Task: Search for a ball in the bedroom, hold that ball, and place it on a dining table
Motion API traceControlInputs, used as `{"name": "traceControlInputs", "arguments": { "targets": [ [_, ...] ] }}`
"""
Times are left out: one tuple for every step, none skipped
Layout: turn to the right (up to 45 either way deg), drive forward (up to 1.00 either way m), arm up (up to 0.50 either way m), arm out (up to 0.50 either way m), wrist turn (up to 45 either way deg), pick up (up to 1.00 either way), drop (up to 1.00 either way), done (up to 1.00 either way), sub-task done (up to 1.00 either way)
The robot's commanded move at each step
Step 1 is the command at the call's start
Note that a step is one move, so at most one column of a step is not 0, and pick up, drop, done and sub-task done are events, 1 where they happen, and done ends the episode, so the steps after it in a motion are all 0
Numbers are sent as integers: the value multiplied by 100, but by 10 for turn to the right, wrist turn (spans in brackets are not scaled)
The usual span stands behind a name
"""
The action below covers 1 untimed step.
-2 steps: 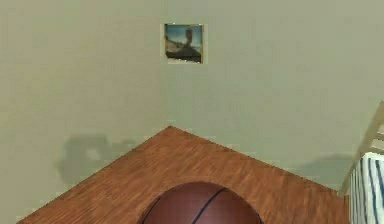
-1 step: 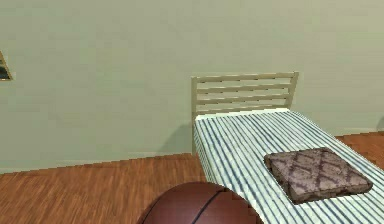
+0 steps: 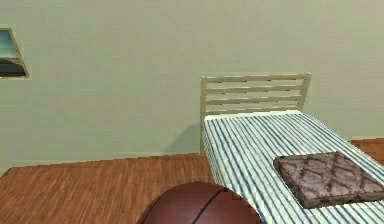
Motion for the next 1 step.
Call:
{"name": "traceControlInputs", "arguments": {
  "targets": [
    [450,0,0,0,0,0,0,0,0]
  ]
}}
